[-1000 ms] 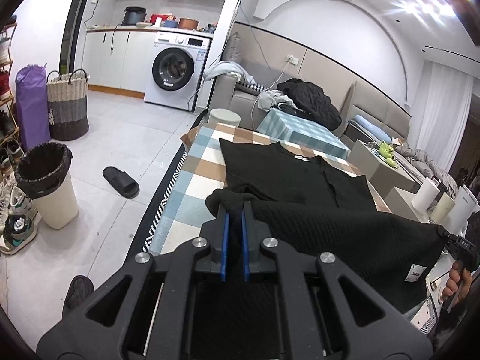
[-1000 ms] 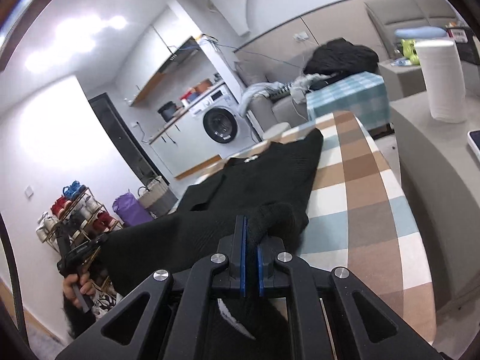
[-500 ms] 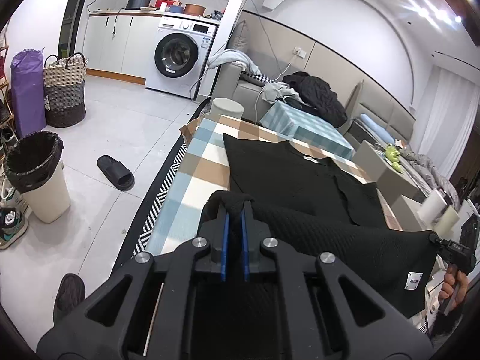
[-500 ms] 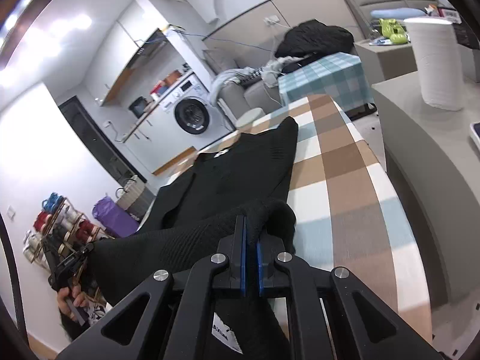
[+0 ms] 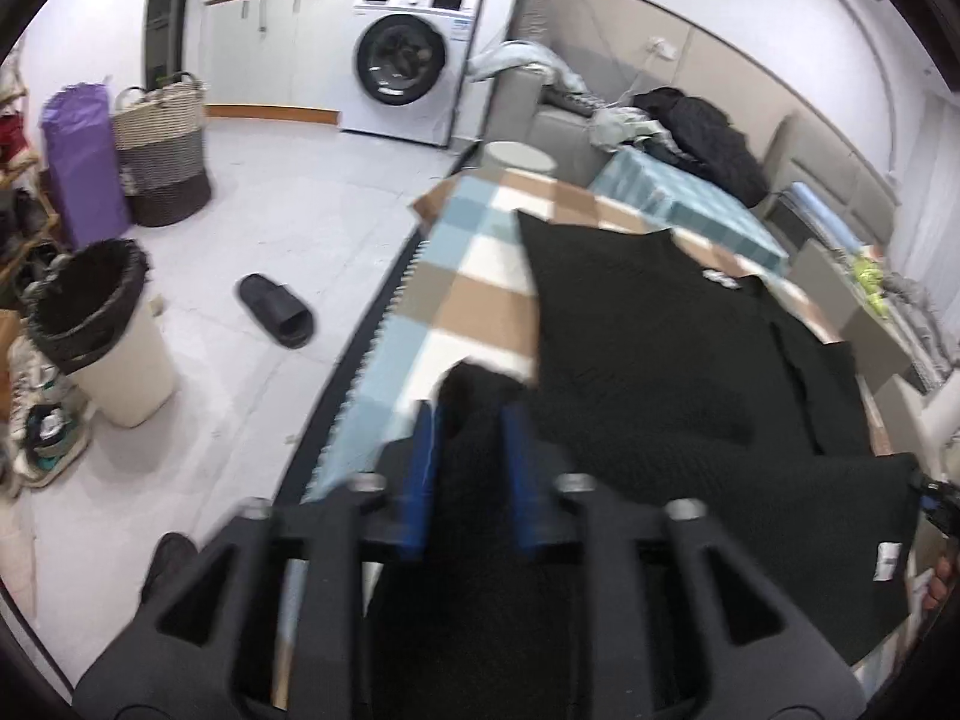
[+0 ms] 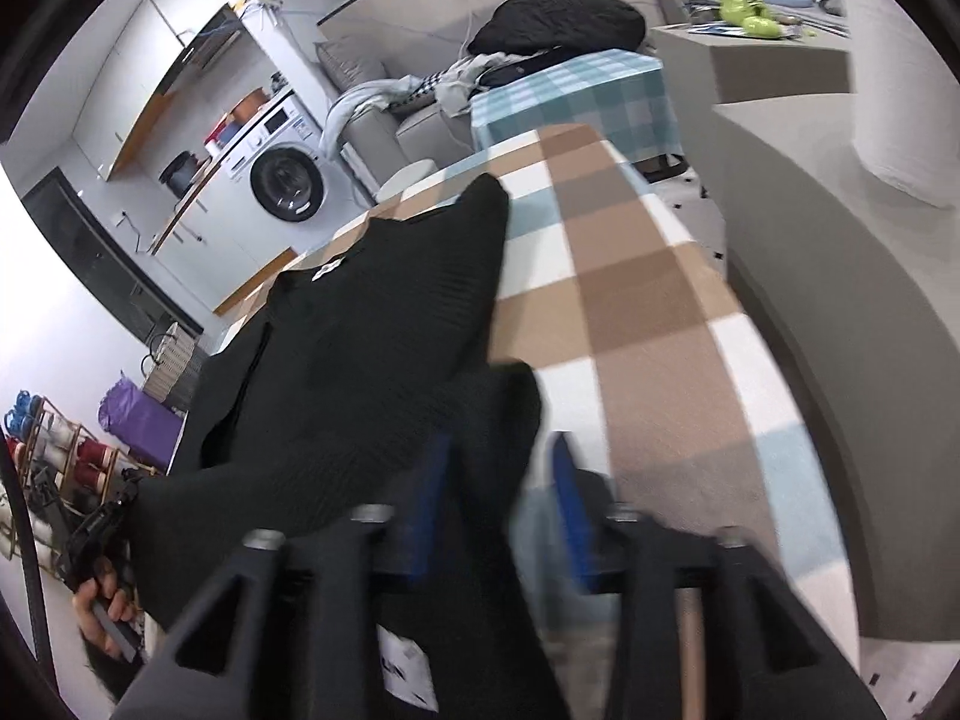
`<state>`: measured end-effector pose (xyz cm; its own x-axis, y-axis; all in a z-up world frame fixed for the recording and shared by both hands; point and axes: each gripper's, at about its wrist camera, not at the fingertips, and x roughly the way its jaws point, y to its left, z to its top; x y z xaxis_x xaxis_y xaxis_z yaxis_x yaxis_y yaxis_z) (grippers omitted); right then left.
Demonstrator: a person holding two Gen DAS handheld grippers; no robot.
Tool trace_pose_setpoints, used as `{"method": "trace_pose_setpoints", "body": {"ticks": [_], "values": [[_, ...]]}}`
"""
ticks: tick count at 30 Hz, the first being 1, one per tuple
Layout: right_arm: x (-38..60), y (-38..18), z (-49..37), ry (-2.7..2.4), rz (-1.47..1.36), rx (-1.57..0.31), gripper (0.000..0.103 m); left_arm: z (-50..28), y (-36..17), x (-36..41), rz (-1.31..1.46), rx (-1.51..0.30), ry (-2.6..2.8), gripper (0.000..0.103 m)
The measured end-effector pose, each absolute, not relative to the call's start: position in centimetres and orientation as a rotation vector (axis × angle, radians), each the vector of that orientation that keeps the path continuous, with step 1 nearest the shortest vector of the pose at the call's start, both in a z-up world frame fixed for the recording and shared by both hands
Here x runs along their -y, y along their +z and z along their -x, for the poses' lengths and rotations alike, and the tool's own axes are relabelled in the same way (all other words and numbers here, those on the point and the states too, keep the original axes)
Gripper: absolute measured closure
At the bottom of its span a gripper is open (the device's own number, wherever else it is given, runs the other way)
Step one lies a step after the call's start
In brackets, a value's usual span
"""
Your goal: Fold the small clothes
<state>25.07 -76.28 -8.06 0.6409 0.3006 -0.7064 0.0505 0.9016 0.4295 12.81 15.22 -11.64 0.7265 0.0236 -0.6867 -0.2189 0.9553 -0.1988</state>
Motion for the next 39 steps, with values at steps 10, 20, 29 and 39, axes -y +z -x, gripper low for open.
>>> {"method": "trace_pose_setpoints", "body": {"ticks": [10, 20, 29, 39], "values": [[75.6, -10.4, -23.7, 0.241, -0.432, -0.963, 0.047, -14.9, -14.8, -14.8, 0.319, -0.851, 0.041, 0.041], [72.3, -10.8, -25.7, 0.295, -0.357, -0.971, 0.068, -16.8, -16.4, -12.4, 0.259, -0.869, -0.026, 0.084], [72.5, -10.9, -25.2, 0.317, -0.383, -0.992, 0.078, -14.7, -15.7, -11.3, 0.180, -0.853, -0.045, 0.090], [72.4, -10.2, -20.4, 0.329, -0.316, -0.998, 0.078, -8.0, -15.0, -11.9, 0.185, -0.845, -0.050, 0.090]]}}
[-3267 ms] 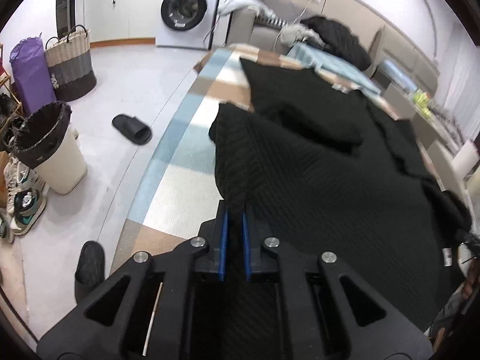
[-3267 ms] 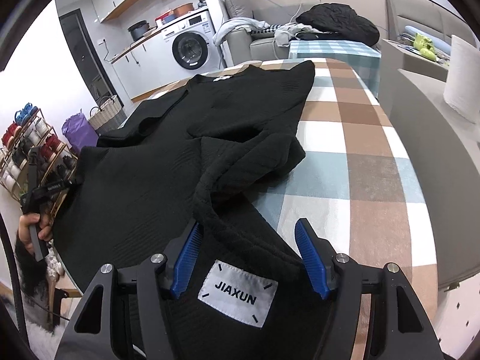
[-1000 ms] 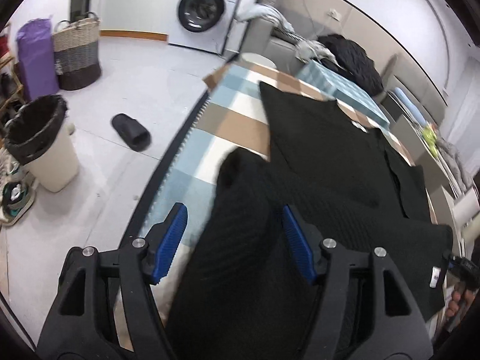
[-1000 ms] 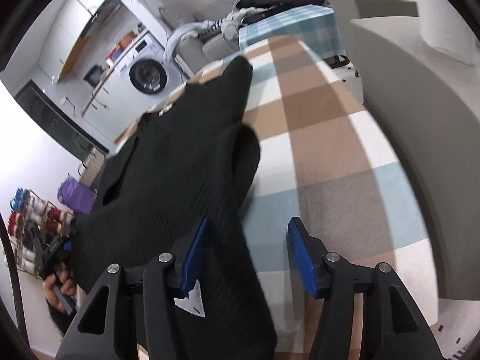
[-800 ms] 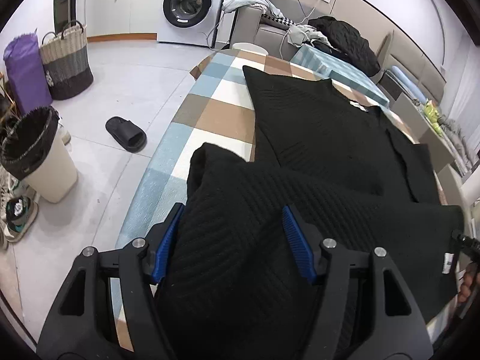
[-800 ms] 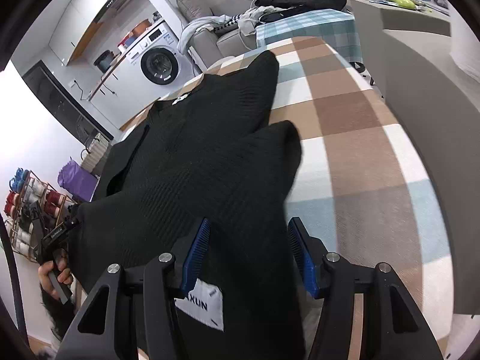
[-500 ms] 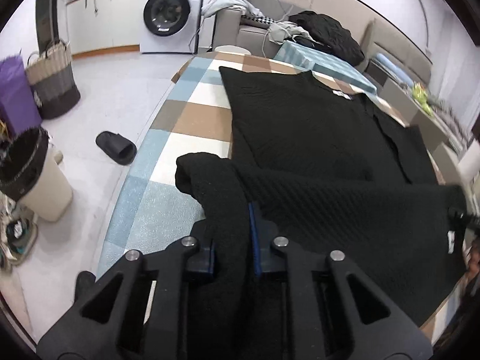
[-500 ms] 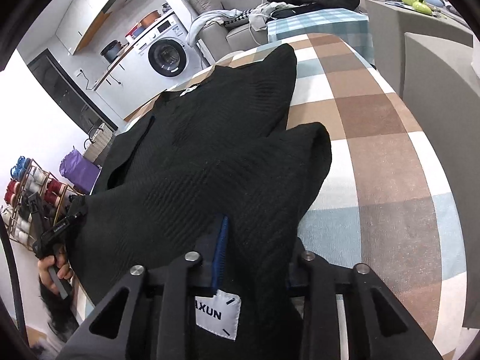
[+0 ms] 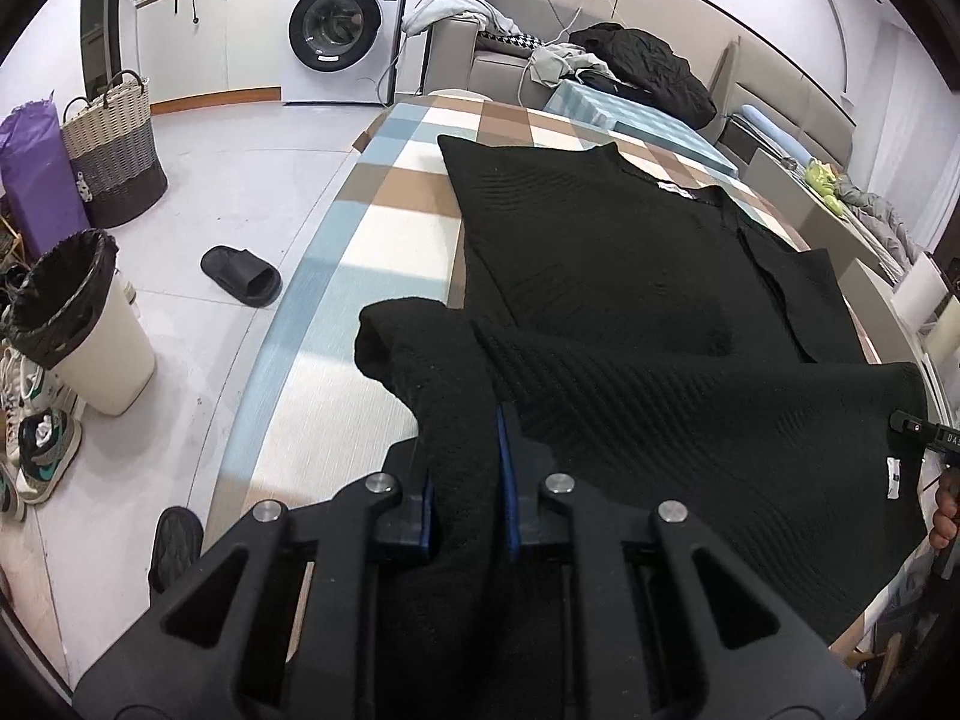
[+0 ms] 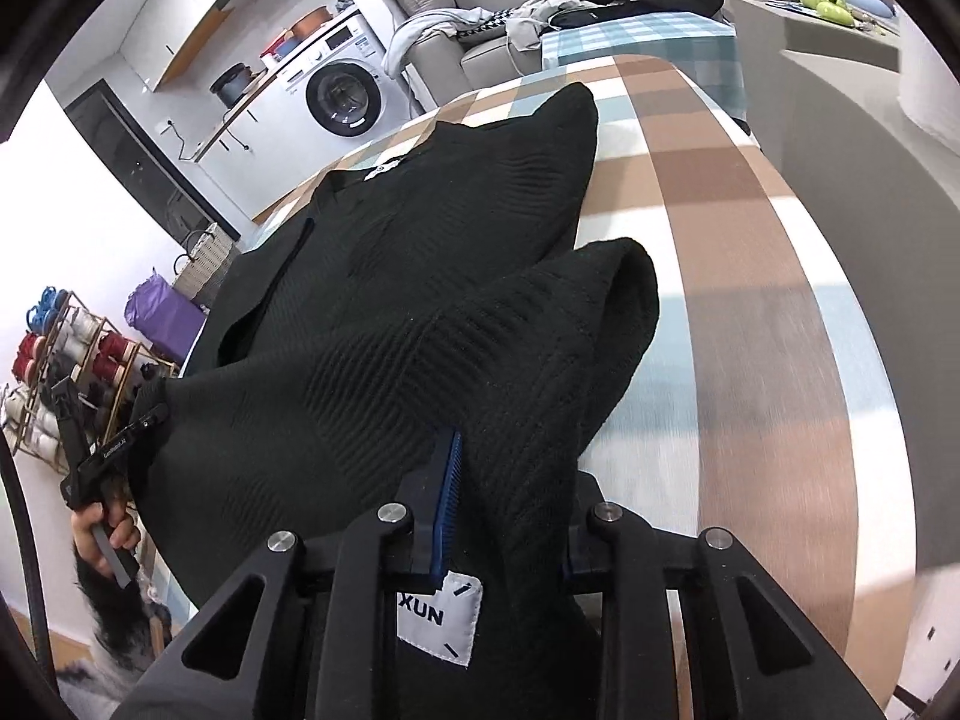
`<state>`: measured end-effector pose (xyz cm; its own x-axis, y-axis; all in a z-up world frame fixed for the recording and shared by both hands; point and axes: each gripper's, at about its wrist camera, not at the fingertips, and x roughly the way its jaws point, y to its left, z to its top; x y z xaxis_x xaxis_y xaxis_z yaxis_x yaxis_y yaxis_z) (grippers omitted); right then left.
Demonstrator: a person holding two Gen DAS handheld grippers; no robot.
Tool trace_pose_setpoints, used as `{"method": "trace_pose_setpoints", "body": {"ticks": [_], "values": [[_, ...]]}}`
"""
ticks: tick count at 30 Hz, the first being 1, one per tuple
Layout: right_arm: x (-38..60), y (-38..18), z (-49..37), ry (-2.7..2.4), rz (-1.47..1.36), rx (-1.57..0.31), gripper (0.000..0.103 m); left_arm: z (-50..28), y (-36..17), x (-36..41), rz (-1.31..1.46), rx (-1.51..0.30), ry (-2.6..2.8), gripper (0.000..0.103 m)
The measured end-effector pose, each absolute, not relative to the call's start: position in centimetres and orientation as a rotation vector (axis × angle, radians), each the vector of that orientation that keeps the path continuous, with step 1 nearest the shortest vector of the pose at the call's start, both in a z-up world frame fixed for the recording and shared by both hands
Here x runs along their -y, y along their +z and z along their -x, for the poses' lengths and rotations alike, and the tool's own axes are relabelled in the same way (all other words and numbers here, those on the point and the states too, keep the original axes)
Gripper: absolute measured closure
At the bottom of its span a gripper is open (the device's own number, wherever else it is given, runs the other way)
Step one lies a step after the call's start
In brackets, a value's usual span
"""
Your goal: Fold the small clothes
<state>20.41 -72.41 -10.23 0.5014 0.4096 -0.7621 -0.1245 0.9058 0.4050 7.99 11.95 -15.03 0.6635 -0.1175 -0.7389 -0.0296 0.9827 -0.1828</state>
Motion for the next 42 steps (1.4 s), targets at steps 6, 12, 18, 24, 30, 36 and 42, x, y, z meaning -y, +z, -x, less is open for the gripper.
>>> {"method": "trace_pose_setpoints", "body": {"ticks": [6, 12, 18, 24, 30, 36, 42], "values": [[73.1, -9.9, -19.3, 0.284, -0.352, -0.993, 0.061, -5.6, -14.4, -12.9, 0.165, -0.828, 0.018, 0.069], [75.2, -8.6, -17.0, 0.230, -0.388, -0.961, 0.049, -2.7, -14.2, -14.6, 0.175, -0.815, 0.072, 0.044], [74.8, -9.0, -14.4, 0.257, -0.348, -0.990, 0.048, -0.5, -14.0, -14.7, 0.195, -0.810, 0.013, 0.044], [73.5, -10.2, -13.0, 0.272, -0.279, -1.042, 0.048, 0.3, -12.9, -13.0, 0.213, -0.787, -0.084, 0.054], [73.0, -7.9, -11.6, 0.430, -0.314, -0.895, 0.048, 1.0, -11.8, -11.5, 0.215, -0.757, -0.160, 0.057], [72.8, -8.2, -13.7, 0.420, -0.336, -0.888, 0.048, -0.4, -12.4, -11.4, 0.208, -0.783, -0.114, 0.057], [74.1, -9.6, -15.6, 0.358, -0.378, -0.888, 0.074, -2.0, -12.7, -12.8, 0.243, -0.775, -0.058, 0.076]]}}
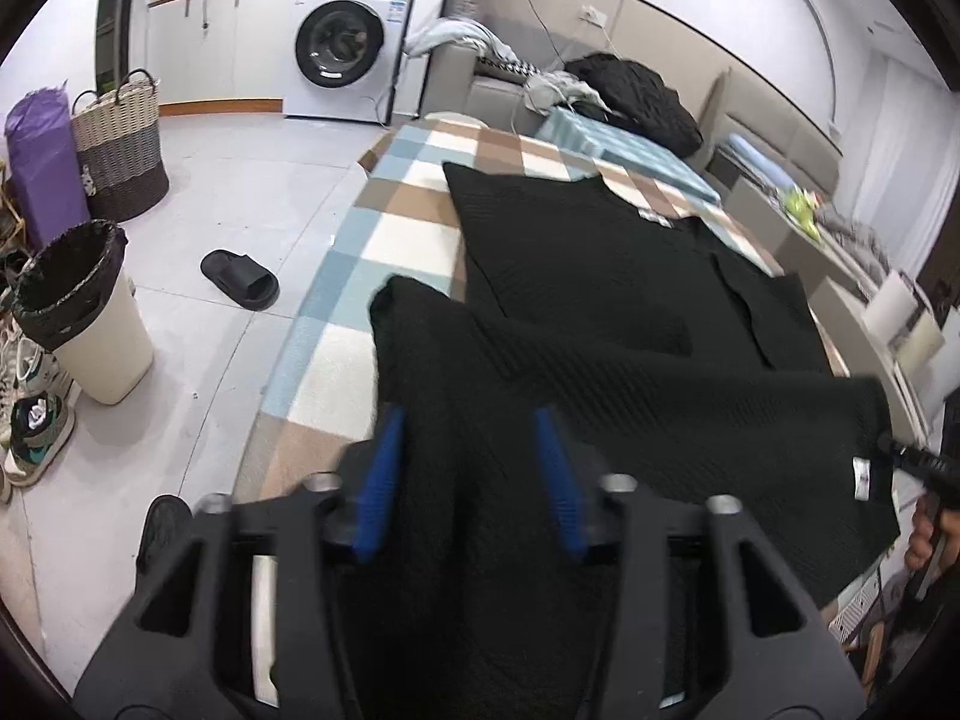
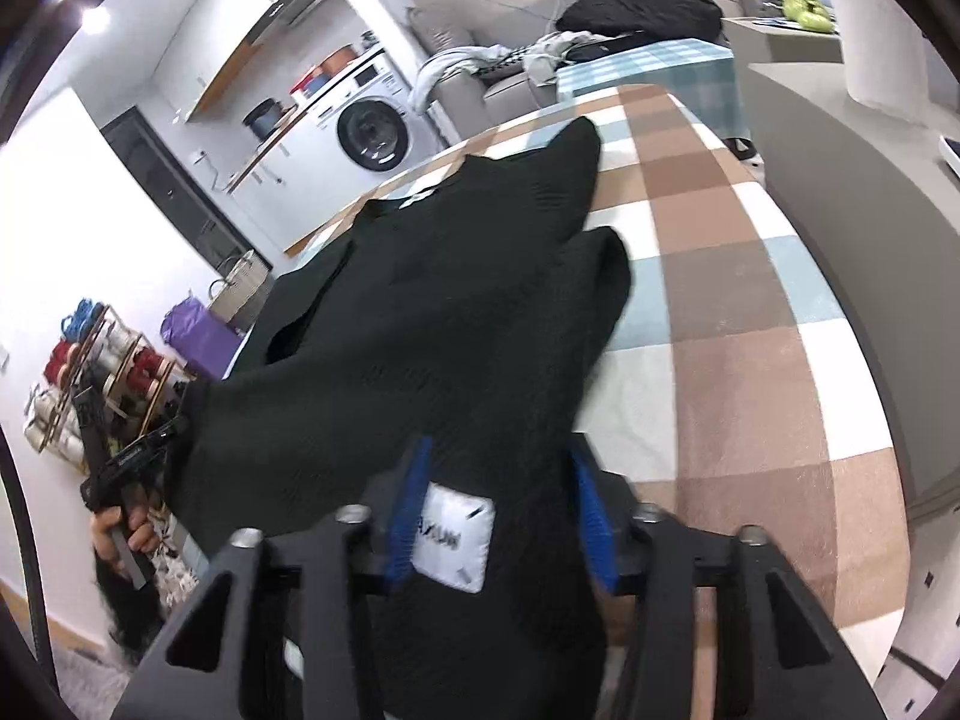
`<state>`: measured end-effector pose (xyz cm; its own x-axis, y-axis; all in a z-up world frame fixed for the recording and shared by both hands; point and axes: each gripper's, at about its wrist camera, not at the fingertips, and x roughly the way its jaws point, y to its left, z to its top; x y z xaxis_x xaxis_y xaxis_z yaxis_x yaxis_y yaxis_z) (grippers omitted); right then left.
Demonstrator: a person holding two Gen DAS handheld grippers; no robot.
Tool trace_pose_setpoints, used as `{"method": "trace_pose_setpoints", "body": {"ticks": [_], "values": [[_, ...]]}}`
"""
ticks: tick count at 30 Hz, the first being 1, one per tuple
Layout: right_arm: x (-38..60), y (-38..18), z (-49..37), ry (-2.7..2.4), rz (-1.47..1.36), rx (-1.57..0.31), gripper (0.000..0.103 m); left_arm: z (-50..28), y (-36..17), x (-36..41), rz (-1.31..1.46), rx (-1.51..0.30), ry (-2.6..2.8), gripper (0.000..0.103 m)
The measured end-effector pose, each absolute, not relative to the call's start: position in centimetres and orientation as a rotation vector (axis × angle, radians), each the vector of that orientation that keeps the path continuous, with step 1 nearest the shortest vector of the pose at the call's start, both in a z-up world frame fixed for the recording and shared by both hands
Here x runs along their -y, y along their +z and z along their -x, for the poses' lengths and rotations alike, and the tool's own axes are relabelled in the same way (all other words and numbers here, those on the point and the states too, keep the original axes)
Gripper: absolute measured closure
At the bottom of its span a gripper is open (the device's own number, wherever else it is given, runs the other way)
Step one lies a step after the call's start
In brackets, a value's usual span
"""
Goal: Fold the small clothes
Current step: 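Grasp the folded hem edge with both grippers and fold it again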
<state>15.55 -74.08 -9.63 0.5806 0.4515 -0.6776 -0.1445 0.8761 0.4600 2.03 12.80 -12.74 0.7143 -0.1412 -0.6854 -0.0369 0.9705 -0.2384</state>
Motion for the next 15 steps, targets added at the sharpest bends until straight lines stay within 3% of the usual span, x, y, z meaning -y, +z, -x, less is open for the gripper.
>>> {"method": "trace_pose_setpoints", "body": {"ticks": [2, 4, 15], "values": [[74.4, -9.9, -15.8, 0.335, -0.377, -0.883, 0.088, -2.7, -12.8, -13.2, 0.244, -0.771, -0.041, 0.096], [74.5, -10.0, -16.0, 0.318, -0.363, -0.867, 0.094, -2.9, -12.8, -13.8, 0.260, -0.757, -0.019, 0.100], [74.2, -4.0, -17.1, 0.284, -0.315, -0.616, 0.098, -5.4, -8.8, -16.1, 0.333, -0.629, -0.016, 0.102]]}}
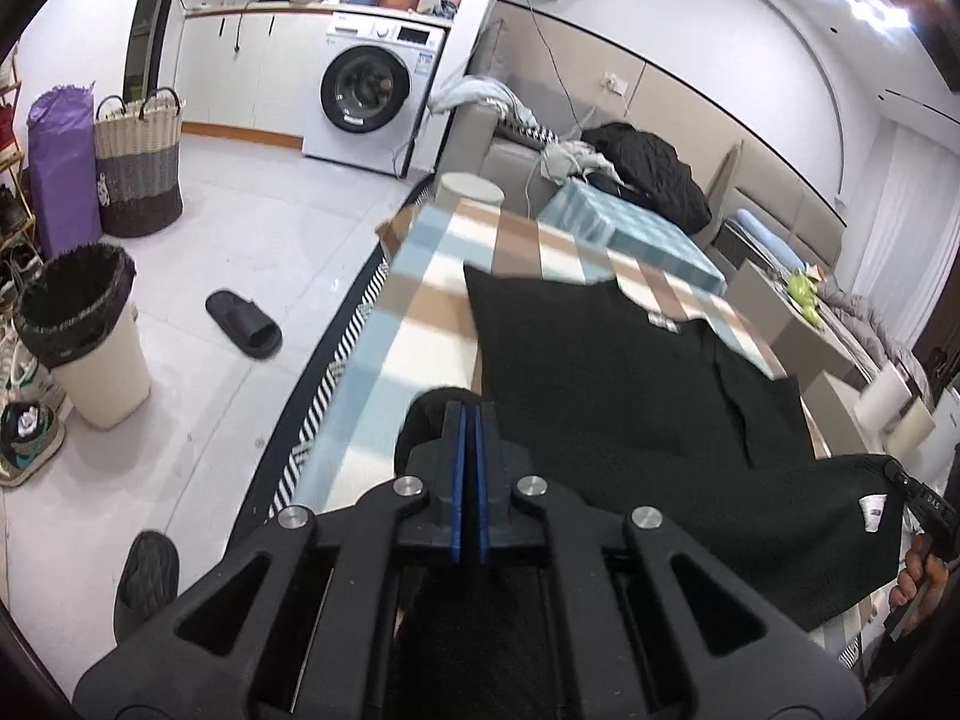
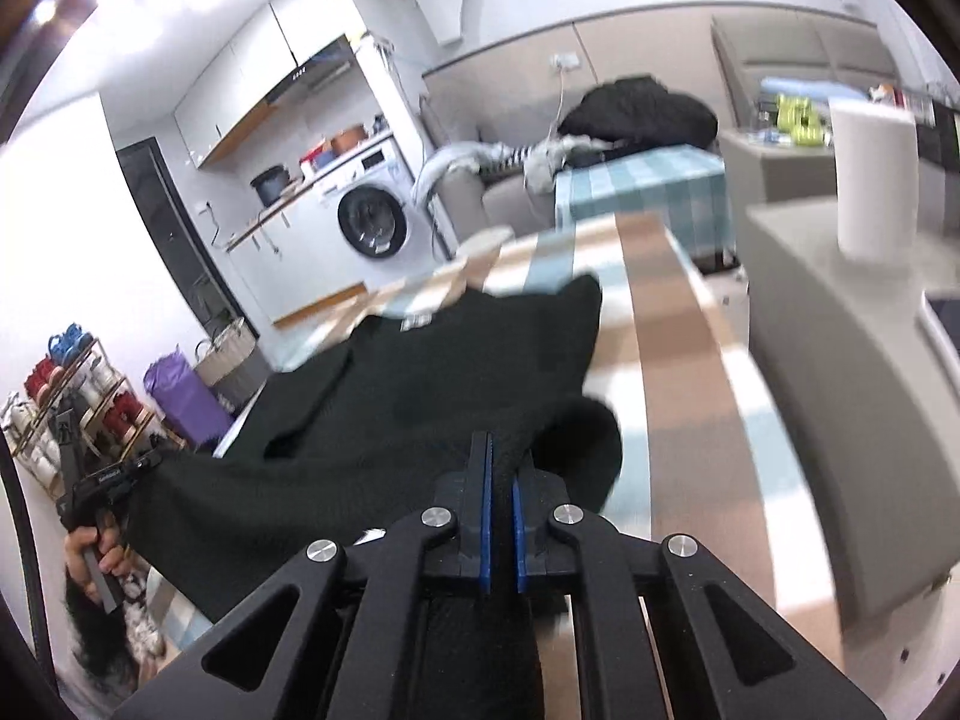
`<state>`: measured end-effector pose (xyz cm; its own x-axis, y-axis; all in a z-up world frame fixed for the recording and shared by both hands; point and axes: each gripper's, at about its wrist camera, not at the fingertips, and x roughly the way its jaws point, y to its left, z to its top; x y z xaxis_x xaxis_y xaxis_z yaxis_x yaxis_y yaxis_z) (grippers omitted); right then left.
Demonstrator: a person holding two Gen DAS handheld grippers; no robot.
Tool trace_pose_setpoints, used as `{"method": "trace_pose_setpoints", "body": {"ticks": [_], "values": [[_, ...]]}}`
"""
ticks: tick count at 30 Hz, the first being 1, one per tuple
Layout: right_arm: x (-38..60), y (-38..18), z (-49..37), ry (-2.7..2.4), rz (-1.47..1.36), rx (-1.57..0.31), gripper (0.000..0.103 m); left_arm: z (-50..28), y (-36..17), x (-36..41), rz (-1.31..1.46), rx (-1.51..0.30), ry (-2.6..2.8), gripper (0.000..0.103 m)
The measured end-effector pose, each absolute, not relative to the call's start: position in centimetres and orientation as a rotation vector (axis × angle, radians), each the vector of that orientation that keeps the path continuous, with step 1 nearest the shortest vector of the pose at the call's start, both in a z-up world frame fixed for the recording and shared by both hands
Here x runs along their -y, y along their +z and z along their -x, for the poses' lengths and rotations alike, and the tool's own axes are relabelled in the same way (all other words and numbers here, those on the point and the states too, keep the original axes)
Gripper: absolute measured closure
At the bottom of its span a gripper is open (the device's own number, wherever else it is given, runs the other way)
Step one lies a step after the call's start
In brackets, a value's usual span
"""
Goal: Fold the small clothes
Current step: 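Grasp the folded hem edge with both grippers and fold it again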
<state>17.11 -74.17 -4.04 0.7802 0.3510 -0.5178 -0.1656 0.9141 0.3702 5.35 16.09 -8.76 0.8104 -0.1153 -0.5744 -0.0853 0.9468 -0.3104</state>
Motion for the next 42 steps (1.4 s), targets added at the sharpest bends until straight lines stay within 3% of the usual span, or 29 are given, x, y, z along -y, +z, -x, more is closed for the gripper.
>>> {"method": "trace_pose_setpoints", "body": {"ticks": [4, 11, 13, 14, 16, 17, 22, 24, 34, 36, 38, 39, 40, 42], "values": [[74.0, -3.8, -20.0, 0.221, -0.311, -0.624, 0.098, -8.8, -9.0, -16.1, 0.334, -0.649, -0.003, 0.102], [74.5, -8.3, -24.6, 0.118, -0.346, -0.834, 0.095, -12.2, -13.2, -15.7, 0.352, -0.797, 0.023, 0.101], [75.1, -9.1, -24.3, 0.145, -0.390, -0.865, 0.091, -11.6, -13.8, -15.5, 0.342, -0.800, 0.028, 0.090], [75.2, -9.2, -23.9, 0.155, -0.396, -0.870, 0.085, -11.3, -14.0, -15.5, 0.335, -0.809, 0.041, 0.076], [75.4, -9.2, -22.9, 0.183, -0.404, -0.884, 0.080, -10.3, -14.4, -15.5, 0.337, -0.814, 0.060, 0.064], [75.5, -9.1, -22.0, 0.196, -0.407, -0.878, 0.078, -9.7, -14.5, -15.6, 0.342, -0.813, 0.050, 0.064], [75.8, -9.1, -17.7, 0.241, -0.397, -0.877, 0.072, -7.0, -15.0, -14.8, 0.315, -0.844, 0.011, 0.064], [75.8, -9.3, -16.2, 0.256, -0.399, -0.882, 0.066, -5.8, -15.1, -14.5, 0.293, -0.847, 0.011, 0.064], [74.9, -9.8, -13.4, 0.306, -0.390, -0.860, 0.065, -2.8, -15.6, -14.1, 0.296, -0.850, 0.009, 0.064], [74.9, -9.8, -13.9, 0.308, -0.392, -0.861, 0.065, -2.5, -15.5, -14.1, 0.290, -0.837, 0.008, 0.066], [74.9, -10.0, -14.1, 0.295, -0.396, -0.862, 0.066, -2.3, -15.4, -14.3, 0.295, -0.831, 0.017, 0.076], [74.9, -10.1, -14.2, 0.290, -0.399, -0.863, 0.068, -2.1, -15.3, -14.4, 0.306, -0.821, 0.016, 0.079], [75.0, -10.1, -14.2, 0.271, -0.400, -0.855, 0.077, -2.1, -15.1, -14.6, 0.309, -0.813, 0.016, 0.088], [75.1, -10.1, -14.1, 0.252, -0.392, -0.843, 0.088, -2.0, -14.7, -14.8, 0.309, -0.800, 0.015, 0.093]]}}
